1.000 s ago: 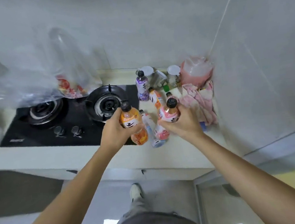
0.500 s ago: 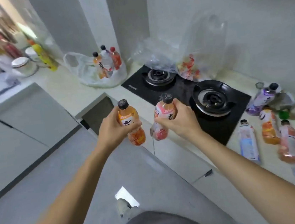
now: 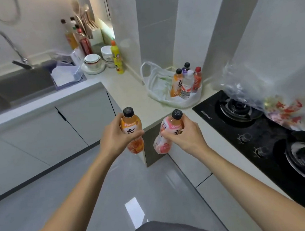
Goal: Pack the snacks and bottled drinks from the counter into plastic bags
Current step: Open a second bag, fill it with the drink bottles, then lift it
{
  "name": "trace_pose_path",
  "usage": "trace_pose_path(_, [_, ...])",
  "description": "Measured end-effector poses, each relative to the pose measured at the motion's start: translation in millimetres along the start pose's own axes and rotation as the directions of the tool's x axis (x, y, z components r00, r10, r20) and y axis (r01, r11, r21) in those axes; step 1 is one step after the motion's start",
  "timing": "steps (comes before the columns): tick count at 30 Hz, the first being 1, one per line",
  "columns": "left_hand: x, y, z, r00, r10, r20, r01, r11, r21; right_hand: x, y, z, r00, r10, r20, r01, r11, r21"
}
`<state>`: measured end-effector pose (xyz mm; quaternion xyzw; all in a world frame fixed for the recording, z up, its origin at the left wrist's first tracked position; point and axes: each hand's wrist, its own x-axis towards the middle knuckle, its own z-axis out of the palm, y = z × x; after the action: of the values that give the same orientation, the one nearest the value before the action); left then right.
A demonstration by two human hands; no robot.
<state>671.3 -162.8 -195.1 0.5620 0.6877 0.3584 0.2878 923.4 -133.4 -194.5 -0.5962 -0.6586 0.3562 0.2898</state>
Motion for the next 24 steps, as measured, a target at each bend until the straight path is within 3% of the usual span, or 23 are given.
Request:
trace_pose_path(8, [113.7,6.9,7.3,0.997,0.072,0.013,-0.071,0.995,-0.066,123.1,-6.8,-3.0,0.996,-0.059,-0.067,0.056,0.997,-0.049])
trace_pose_path(16, [260.0,39.6,43.8,0.994,0.105,0.010,-0.105,0.993,-0.062,309.6,-13.3,-37.1,0.979,-0.061,-0.194,0.048,0.996,-0.074])
trace_pose_path(24, [357.1,58.4,85.2,0.986,0.158,0.053,-0.157,0.987,-0.021,446.5,-4.8,-57.3,0.992,-0.041,-0.122,0.020,0.986,-0.167])
